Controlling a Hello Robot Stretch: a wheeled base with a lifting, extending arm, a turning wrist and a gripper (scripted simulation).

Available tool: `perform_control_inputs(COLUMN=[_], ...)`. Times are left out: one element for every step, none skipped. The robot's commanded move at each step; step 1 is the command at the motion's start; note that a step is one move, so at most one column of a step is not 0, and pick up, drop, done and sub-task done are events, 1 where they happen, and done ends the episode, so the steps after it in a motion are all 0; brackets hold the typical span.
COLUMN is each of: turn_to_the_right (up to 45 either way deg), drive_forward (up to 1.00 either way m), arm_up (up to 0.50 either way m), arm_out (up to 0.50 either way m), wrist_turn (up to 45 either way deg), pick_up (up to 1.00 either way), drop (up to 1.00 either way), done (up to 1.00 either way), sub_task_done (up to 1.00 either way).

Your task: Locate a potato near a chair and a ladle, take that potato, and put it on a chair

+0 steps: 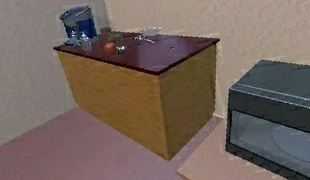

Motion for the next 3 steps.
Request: perform_control_inputs(turn_to_the_right=[0.0,0.0,0.0], drive_forward=[0.00,0.00,0.00], arm_up=[0.00,0.00,0.00], arm_out=[0.00,0.00,-0.18], wrist_turn=[-45.0,-36.0,0.0], pick_up=[0.00,0.00,0.00], drop=[0.00,0.00,0.00], done=[0.00,0.00,0.00], sub_task_done=[0.00,0.00,0.00])
